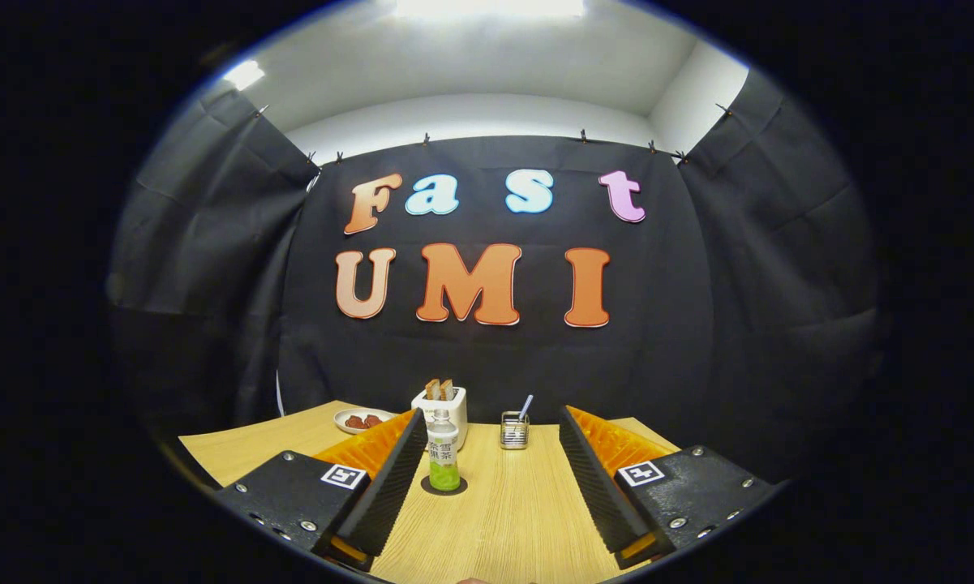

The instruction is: Take the bottle from table, then pour the juice into the cup, finally place the bottle on the coaster

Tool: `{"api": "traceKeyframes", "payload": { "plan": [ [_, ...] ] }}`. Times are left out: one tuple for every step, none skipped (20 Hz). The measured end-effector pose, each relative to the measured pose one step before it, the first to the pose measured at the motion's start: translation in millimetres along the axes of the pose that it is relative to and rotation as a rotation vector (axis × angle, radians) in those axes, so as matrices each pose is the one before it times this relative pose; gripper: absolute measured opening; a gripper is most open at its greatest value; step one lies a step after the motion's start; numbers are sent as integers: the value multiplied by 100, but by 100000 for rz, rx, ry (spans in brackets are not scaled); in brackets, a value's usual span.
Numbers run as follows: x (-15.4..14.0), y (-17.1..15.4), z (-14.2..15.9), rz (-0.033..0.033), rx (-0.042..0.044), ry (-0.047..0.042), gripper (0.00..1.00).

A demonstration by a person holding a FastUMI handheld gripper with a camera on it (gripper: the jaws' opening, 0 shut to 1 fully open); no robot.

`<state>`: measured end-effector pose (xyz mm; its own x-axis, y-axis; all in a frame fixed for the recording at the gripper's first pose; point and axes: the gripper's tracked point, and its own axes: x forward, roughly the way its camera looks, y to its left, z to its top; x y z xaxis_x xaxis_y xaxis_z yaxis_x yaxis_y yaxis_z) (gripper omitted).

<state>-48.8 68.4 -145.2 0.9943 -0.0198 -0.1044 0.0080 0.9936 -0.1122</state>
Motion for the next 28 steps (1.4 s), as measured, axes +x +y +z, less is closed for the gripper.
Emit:
{"api": "traceKeyframes", "payload": {
  "plan": [
    [-139, -4, -259, -85, -61, -101, 97],
    [-174, -91, 85, -669, -48, -783, 97],
    [-100, -155, 133, -783, -45, -1087, 97],
    [-95, -137, 46, -689, 161, -685, 97],
    [-97, -43, 109, -235, 160, -420, 97],
    [-134, 121, 123, 95, -30, -378, 97],
    [-54, 28, 88, 25, -361, -600, 97],
    [-54, -122, 135, -451, -361, -654, 97],
    [21, -143, 89, -371, -386, -406, 97],
    [-186, 94, -60, -194, -229, -420, 97],
    [-111, 57, 74, 156, -173, -323, 97],
    [-99, 32, 107, 151, -100, -126, 97],
    [-21, -15, 5, -48, 111, -143, 97],
    [-51, 101, 52, 119, 222, -374, 97],
    [12, 121, 3, 310, 390, -77, 97],
    [-130, 299, -64, 956, 583, 87, 97],
    [-36, 414, -117, 1163, 728, 662, 97],
    [-107, 98, -100, 694, 213, 190, 97],
    [122, 63, 304, 179, -265, -795, 97],
    [-60, 10, 196, -313, -639, -925, 97],
    [47, -10, 148, -285, -447, -579, 97],
    [-65, 225, -14, 11, -336, -310, 97],
    [57, 110, -93, -70, -585, 94, 97],
    [111, 33, -110, -302, -354, -43, 97],
    [-73, 60, -38, -149, -214, 111, 97],
    [-78, 41, 0, -77, -46, -132, 97],
    [38, -3, 113, -63, 354, -245, 97],
    [-5, 23, -16, 164, 368, -49, 97]
  ]
}}
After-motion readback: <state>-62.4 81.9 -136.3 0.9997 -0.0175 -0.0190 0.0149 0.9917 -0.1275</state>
